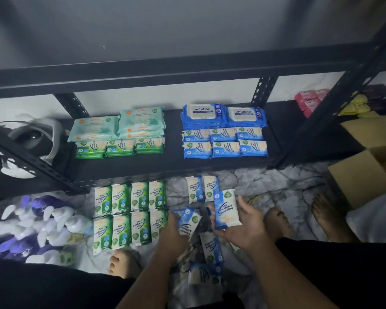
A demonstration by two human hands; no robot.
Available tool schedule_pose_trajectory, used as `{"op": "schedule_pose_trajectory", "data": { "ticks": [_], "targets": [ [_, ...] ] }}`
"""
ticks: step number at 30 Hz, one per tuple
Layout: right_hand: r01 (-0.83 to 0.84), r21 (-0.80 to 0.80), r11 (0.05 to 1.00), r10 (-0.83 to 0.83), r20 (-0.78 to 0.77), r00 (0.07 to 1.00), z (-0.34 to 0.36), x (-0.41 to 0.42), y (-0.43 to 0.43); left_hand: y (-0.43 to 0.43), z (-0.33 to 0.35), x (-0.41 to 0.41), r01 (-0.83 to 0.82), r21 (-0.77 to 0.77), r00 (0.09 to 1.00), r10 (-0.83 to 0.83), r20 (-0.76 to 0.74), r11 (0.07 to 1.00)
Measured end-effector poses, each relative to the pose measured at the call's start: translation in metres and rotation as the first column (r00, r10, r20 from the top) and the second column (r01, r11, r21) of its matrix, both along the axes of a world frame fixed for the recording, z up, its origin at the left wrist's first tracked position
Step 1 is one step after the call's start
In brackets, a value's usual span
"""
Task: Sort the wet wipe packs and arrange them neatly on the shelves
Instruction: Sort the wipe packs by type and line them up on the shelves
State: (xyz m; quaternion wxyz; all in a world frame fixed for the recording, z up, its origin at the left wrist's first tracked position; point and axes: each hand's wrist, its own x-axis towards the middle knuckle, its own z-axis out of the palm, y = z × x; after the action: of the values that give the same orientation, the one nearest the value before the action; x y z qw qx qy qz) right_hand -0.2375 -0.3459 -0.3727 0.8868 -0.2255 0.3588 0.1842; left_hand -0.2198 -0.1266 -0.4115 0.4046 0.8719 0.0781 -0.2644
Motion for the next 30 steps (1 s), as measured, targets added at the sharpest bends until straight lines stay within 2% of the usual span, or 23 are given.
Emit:
{"op": "schedule_pose_trajectory", "data": {
  "ticks": [4, 10, 16, 22, 24, 25, 27, 30],
  "targets": [
    [-0.070, -0.116, 0.991, 0.076, 0.056, 0.996, -0.006, 0.003, 0.003, 0.002, -0.005, 0.007, 0.032, 0.014, 0.999, -0.032, -0.011, 0.999],
    [-0.049, -0.299, 0.953, 0.021, -0.098, 0.995, -0.014, 0.003, 0.005, 0.002, -0.006, 0.010, 0.050, 0.004, 0.999, -0.050, 0.004, 0.999],
    [-0.016, -0.324, 0.946, -0.020, -0.108, 0.994, -0.012, -0.001, 0.005, 0.002, -0.004, 0.012, 0.023, -0.012, 0.999, -0.023, 0.028, 1.000],
    [-0.039, -0.407, 0.913, -0.018, -0.136, 0.990, -0.009, 0.000, 0.006, 0.000, 0.002, 0.016, -0.096, -0.173, 0.993, 0.105, 0.048, 0.980],
    [-0.079, -0.526, 0.847, -0.012, -0.166, 0.986, -0.012, 0.001, 0.005, -0.001, 0.004, 0.018, -0.113, -0.230, 0.991, 0.126, 0.046, 0.967],
    [-0.109, -0.613, 0.783, -0.006, -0.182, 0.983, -0.014, 0.001, 0.004, -0.001, 0.005, 0.020, -0.112, -0.245, 0.990, 0.130, 0.055, 0.963],
    [-0.151, -0.794, 0.588, -0.022, -0.202, 0.979, -0.015, 0.002, 0.001, -0.002, 0.005, 0.022, -0.121, -0.270, 0.990, 0.136, 0.038, 0.955],
    [-0.035, -0.912, 0.409, -0.173, -0.114, 0.978, -0.007, 0.002, -0.002, -0.004, 0.004, 0.026, -0.143, -0.308, 0.990, 0.140, -0.032, 0.941]
  ]
}}
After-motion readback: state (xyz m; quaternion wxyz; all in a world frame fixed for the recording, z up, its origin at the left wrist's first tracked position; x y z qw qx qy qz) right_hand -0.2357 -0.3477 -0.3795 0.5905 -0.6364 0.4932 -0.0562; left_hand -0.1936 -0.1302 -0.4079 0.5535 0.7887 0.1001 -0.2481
